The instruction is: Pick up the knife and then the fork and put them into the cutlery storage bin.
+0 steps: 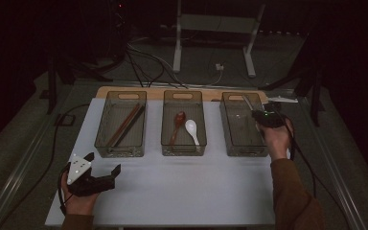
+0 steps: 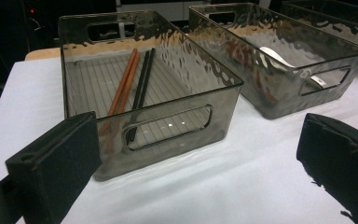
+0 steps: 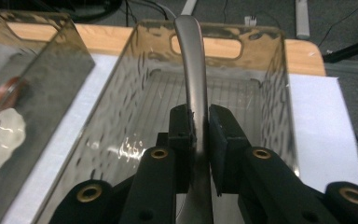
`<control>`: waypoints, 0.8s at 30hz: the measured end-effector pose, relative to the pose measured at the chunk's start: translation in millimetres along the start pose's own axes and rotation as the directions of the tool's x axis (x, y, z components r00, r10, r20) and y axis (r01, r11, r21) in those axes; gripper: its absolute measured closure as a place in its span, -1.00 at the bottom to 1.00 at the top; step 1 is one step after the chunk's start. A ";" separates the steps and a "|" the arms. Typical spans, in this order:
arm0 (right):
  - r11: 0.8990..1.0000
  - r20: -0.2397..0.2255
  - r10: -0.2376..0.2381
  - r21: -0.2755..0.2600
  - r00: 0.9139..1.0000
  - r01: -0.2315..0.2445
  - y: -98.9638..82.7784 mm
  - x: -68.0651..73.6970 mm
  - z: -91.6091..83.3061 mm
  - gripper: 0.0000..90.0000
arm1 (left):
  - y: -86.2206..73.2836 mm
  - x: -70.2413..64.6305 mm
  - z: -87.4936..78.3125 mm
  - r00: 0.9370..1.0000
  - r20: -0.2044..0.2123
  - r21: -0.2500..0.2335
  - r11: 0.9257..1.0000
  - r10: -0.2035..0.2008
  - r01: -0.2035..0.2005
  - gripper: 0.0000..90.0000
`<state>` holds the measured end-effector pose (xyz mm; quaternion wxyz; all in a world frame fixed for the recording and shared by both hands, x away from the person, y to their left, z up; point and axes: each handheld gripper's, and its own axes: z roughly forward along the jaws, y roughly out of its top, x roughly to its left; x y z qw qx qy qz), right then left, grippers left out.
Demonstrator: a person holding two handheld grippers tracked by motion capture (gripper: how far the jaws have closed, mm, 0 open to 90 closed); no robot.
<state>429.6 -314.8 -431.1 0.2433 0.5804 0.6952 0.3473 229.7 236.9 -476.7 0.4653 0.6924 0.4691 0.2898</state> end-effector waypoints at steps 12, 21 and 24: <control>1.000 0.004 -0.011 0.000 1.000 0.011 -4.8 3.8 19.0 0.60 | -0.6 1.3 -0.5 1.000 0.000 0.000 1.000 -0.001 0.001 -0.98; 0.988 -0.125 -0.042 -0.155 0.991 0.023 -27.4 1.6 -32.4 -0.25 | 1.0 1.1 -2.3 1.000 -0.007 -0.008 1.000 -0.002 0.001 -0.98; 0.985 -0.150 -0.051 -0.169 0.987 0.025 -42.9 2.7 -45.3 -0.50 | 1.8 0.0 -2.0 1.000 -0.007 -0.011 1.000 0.000 0.000 -0.98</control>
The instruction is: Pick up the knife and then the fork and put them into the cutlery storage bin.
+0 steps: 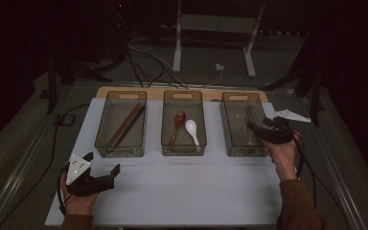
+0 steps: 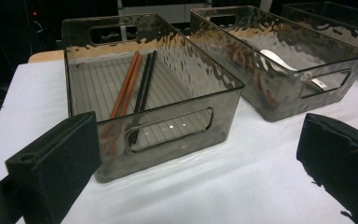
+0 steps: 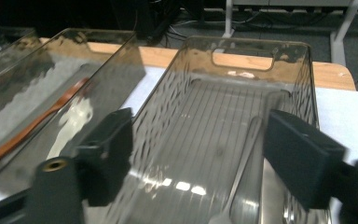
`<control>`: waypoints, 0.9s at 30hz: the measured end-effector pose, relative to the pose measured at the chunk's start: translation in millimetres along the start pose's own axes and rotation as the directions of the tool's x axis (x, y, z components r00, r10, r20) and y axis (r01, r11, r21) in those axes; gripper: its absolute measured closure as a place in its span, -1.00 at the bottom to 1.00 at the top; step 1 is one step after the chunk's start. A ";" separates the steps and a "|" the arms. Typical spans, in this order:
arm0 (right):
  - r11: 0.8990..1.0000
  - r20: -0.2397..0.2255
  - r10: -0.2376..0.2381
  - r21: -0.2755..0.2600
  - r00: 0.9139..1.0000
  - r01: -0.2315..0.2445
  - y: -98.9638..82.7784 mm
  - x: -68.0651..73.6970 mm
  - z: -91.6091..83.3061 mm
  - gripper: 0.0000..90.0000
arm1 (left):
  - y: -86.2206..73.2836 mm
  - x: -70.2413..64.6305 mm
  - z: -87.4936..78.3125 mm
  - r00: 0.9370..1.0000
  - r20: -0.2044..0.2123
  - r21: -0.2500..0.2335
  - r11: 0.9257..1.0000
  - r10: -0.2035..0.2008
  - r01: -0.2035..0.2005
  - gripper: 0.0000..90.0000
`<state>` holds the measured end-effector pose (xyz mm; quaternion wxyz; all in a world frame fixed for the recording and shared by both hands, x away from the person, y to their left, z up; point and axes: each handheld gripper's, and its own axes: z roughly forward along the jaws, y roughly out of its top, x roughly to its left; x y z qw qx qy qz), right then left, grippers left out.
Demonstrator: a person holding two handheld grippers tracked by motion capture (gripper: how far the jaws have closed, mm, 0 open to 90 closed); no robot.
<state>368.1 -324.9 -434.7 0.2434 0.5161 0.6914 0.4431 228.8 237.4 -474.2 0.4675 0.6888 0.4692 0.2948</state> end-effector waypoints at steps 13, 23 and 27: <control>0.994 -0.065 -0.047 -0.102 0.997 0.040 -57.3 32.1 -54.7 -0.92 | 5.5 1.7 -3.1 1.000 0.002 -0.018 1.000 0.010 -0.010 -0.98; 0.991 -0.116 -0.074 -0.120 0.990 0.060 -90.4 37.0 -75.7 -0.95 | 10.5 1.9 -3.3 1.000 0.008 -0.030 0.999 0.019 -0.019 -0.99; 0.986 -0.126 -0.091 -0.149 0.988 0.072 -96.9 37.9 -84.3 -0.95 | 12.0 3.2 -3.8 1.000 0.010 -0.038 0.999 0.020 -0.020 -0.99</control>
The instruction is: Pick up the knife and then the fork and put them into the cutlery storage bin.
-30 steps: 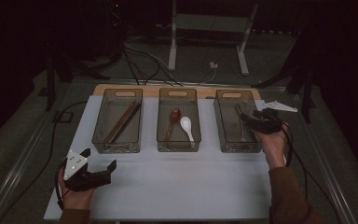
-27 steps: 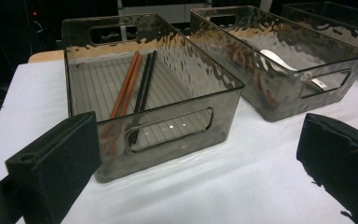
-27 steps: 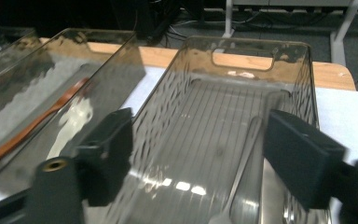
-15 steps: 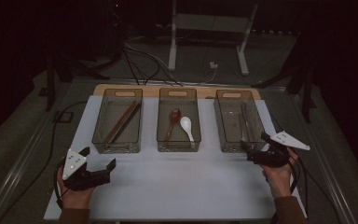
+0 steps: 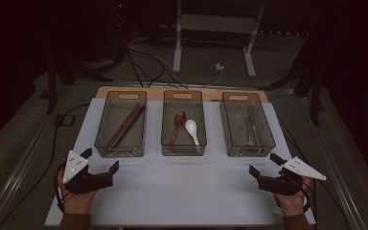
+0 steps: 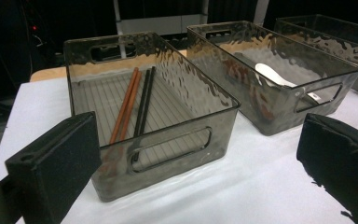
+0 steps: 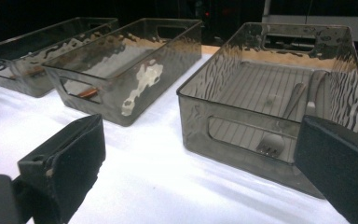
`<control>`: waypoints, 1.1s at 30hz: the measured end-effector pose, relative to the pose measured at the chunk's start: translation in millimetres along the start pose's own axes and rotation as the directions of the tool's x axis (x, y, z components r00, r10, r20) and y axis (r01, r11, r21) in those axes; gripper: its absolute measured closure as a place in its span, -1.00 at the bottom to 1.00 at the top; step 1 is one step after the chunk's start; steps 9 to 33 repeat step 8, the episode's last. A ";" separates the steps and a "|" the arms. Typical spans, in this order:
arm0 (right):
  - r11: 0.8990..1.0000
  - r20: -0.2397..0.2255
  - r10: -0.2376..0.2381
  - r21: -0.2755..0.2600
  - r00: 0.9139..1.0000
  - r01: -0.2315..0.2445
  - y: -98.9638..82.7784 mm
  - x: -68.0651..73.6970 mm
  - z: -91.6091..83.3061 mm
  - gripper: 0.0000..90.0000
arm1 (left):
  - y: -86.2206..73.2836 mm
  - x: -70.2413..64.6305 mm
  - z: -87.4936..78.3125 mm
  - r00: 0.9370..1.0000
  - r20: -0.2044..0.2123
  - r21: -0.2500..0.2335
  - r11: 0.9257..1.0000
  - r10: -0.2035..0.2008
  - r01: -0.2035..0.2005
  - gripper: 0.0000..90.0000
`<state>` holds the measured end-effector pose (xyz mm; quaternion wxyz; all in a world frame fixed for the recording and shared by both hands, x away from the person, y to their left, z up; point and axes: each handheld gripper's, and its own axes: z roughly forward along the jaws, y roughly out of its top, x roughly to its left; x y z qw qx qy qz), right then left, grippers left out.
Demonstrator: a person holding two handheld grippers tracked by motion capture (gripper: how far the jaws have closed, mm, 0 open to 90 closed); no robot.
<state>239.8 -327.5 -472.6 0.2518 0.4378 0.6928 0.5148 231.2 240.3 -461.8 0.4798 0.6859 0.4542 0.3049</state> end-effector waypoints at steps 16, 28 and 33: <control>1.000 0.004 -0.016 -0.009 1.000 0.016 -6.0 2.4 -3.3 -0.95 | -0.4 0.9 1.1 1.000 -0.006 0.002 1.000 -0.002 0.002 -0.99; 1.000 0.004 -0.016 -0.009 1.000 0.016 -6.0 2.4 -3.3 -0.95 | -0.4 0.9 1.1 1.000 -0.006 0.002 1.000 -0.002 0.002 -0.99; 1.000 0.004 -0.016 -0.009 1.000 0.016 -6.0 2.4 -3.3 -0.95 | -0.4 0.9 1.1 1.000 -0.006 0.002 1.000 -0.002 0.002 -0.99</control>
